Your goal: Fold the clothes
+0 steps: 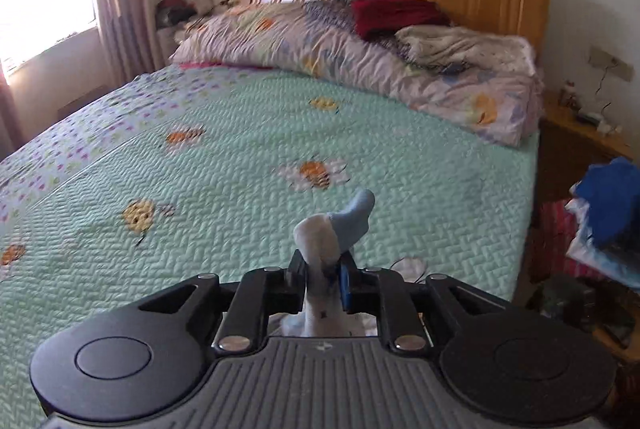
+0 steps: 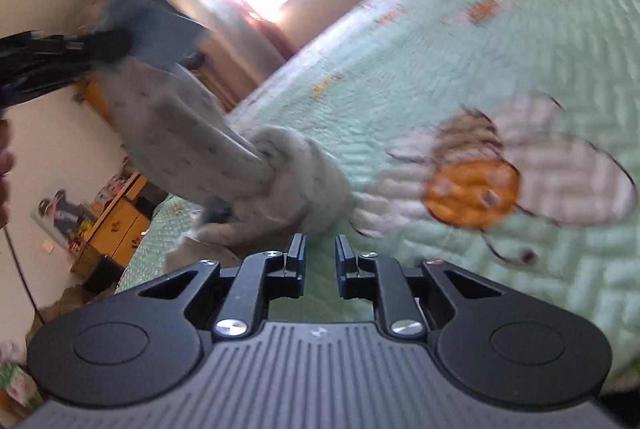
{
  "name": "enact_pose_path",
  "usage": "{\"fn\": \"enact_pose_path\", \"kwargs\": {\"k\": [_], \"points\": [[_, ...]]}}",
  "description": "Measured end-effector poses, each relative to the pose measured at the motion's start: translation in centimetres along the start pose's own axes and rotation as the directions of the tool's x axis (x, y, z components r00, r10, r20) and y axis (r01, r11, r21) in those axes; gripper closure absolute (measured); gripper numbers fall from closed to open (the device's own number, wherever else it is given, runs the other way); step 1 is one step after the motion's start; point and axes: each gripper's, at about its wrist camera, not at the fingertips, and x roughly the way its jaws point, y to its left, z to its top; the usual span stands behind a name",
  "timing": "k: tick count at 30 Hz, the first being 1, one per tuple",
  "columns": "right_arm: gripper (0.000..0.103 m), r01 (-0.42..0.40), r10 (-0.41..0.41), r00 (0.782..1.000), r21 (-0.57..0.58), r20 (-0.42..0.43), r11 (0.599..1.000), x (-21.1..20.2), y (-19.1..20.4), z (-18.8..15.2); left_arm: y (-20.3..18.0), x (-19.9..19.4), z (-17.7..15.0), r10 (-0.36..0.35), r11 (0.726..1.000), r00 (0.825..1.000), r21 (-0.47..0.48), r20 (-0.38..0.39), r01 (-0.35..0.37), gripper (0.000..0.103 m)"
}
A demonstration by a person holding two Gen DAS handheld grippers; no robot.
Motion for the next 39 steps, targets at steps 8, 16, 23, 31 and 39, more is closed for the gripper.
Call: {"fn": "enact_pose_path", "kwargs": {"k": [8,16,23,31,39], "points": [[0.023,0.015,0.0,0.997,-0.188,0.078,0.982,1.0,3.9,1.0,-0.3,-0.3,-0.1,-0.001,0.997,0.999,-0.076,0.048,0.004,0.019],[0.082,0.063,-0.062,0.998,-0.174,0.012,0.983,6.3,2.3,3.8,2.4,-7.7,-4.6,0.121,0.968,0.967,-0.243,0.223,-0.065,0.004],[0.086,0.092,-0.072,0.972,-0.082,0.224,0.992,4.6,-0.1,11.6,6.3,-9.8,-13.7,0.309,0.873,0.948,-0.419,0.077,-0.25,0.004],[0.074,0.222,-0.231,0.971,0.13,0.062,0.966,3.6,-5.7,9.6,5.9,-4.7,-17.1,0.473,0.873,0.88,-0.113,-0.038,-0.474,0.008],[0.071,0.188,-0.19,0.982,0.223,-0.012,0.957,-2.6,-6.3,2.9,5.7,0.2,-17.7,0.359,0.922,0.928,0.192,-0.1,-0.336,0.017]]}}
